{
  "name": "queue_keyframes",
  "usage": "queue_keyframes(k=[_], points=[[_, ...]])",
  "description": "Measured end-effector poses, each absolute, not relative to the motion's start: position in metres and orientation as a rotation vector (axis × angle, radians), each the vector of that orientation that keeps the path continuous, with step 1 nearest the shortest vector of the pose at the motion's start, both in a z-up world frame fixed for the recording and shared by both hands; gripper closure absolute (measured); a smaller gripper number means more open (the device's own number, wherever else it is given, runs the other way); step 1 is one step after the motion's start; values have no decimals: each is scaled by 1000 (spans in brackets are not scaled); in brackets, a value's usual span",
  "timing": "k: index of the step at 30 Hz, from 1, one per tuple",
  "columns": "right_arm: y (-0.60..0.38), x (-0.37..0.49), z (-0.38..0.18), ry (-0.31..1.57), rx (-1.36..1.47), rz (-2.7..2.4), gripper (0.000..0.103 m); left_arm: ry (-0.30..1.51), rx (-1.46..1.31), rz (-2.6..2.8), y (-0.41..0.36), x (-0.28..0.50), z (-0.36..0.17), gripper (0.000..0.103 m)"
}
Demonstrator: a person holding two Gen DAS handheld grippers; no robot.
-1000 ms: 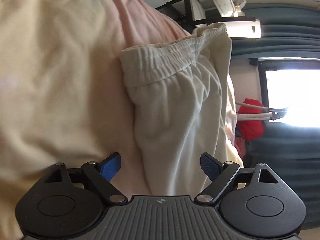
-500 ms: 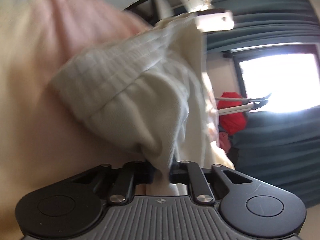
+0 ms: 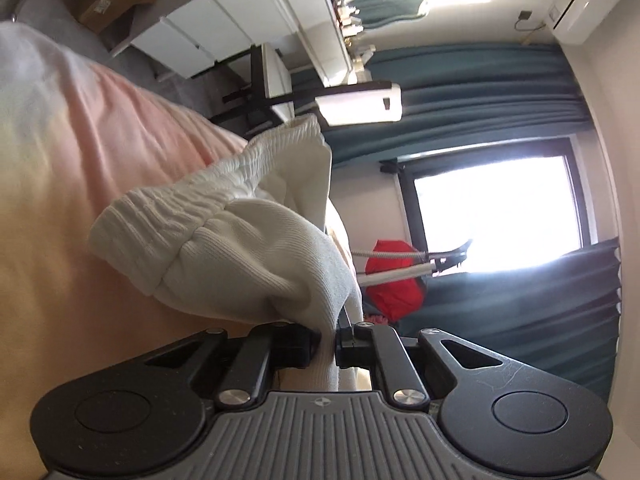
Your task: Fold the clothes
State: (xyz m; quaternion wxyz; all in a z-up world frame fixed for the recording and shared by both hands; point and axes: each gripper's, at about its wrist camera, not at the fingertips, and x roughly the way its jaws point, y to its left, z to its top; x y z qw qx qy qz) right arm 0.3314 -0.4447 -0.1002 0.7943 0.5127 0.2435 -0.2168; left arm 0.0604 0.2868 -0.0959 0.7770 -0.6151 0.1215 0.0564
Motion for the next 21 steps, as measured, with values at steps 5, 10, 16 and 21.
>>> queue_keyframes(k=[5, 10, 16, 21], points=[[-444, 318, -87, 540, 1029, -368, 92, 258, -1363, 141, 292, 47, -93, 92], [-444, 324, -49, 515, 973, -342, 94, 260, -1319, 164, 291, 43, -88, 92], [-410, 314, 70, 248, 828, -125, 94, 206, -1368, 158, 292, 43, -82, 93], [-401, 245, 95, 142, 711, -147, 94, 186, -1437, 152, 305, 24, -83, 93]])
